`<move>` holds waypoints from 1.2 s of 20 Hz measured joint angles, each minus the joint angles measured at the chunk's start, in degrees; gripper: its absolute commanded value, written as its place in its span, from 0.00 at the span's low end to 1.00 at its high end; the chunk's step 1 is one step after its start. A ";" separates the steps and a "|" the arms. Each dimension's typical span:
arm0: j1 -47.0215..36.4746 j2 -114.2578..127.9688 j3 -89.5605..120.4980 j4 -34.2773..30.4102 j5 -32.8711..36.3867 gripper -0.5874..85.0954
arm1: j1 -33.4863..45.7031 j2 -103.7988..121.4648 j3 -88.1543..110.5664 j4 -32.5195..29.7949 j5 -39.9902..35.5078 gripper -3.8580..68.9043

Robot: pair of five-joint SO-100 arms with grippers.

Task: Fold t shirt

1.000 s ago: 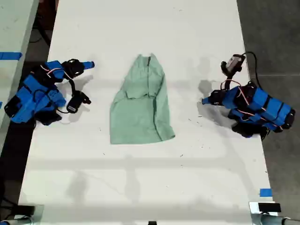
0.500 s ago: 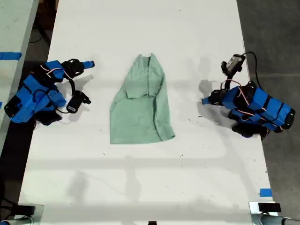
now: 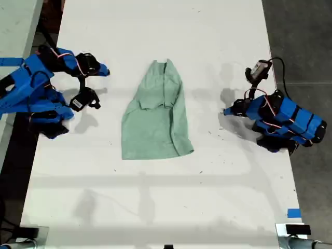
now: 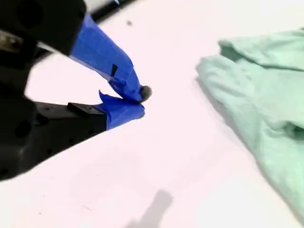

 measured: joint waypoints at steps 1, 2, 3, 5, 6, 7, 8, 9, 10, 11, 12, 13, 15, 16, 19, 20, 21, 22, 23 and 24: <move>5.71 -7.91 -6.15 1.76 -4.92 0.12 | 0.00 0.00 0.00 0.00 0.00 0.08; 12.04 -13.71 -10.63 3.96 -8.44 0.15 | 0.00 0.00 0.00 0.00 0.00 0.08; 17.58 -18.98 -13.97 6.06 -11.95 0.17 | 0.00 0.00 0.00 0.00 0.00 0.08; 26.63 -28.74 -17.75 9.14 -18.46 0.29 | 0.00 0.00 0.00 0.00 0.00 0.08; 30.50 -32.17 -18.81 10.46 -22.15 0.33 | 0.00 0.00 0.00 0.00 0.00 0.08; 34.37 -36.21 -20.57 13.27 -27.60 0.34 | 0.00 0.00 0.00 0.00 0.00 0.08; 37.00 -41.13 -23.03 16.88 -33.31 0.34 | 0.00 0.00 0.00 0.00 0.00 0.08; 38.67 -45.35 -24.26 18.19 -37.27 0.33 | 0.00 0.00 0.00 0.00 0.00 0.08; 39.55 -47.72 -24.61 17.23 -38.76 0.32 | 0.00 0.00 0.00 0.00 0.00 0.08; 40.43 -49.13 -24.79 14.06 -39.29 0.31 | 0.00 0.00 0.00 0.00 0.00 0.08; 41.13 -50.19 -24.87 12.22 -39.37 0.30 | 0.00 0.00 0.00 0.00 0.00 0.08; 41.75 -50.98 -24.79 10.20 -39.64 0.28 | 0.00 0.00 0.00 0.00 0.00 0.08; 41.84 -51.24 -23.38 5.01 -39.90 0.22 | 0.00 0.00 0.00 0.00 0.00 0.08; 41.75 -51.42 -21.45 2.11 -40.52 0.19 | 0.00 0.00 0.00 0.00 0.00 0.08; 41.66 -52.29 -16.61 -4.31 -42.54 0.07 | 0.00 0.00 0.00 0.00 0.00 0.08; 41.40 -52.47 -16.44 -4.92 -42.71 0.01 | 0.00 0.00 0.00 0.00 0.00 0.08; 40.96 -52.56 -16.17 -5.19 -42.80 0.00 | 0.00 0.00 0.00 0.00 0.00 0.08; 40.34 -52.56 -16.00 -5.36 -42.80 0.00 | 0.00 0.00 0.00 0.00 0.00 0.08; 40.25 -52.38 -16.00 -5.27 -42.80 0.00 | 0.00 0.00 0.00 0.00 0.00 0.08; 40.25 -51.94 -15.56 -4.66 -42.80 0.00 | 0.00 0.00 0.00 0.00 0.00 0.08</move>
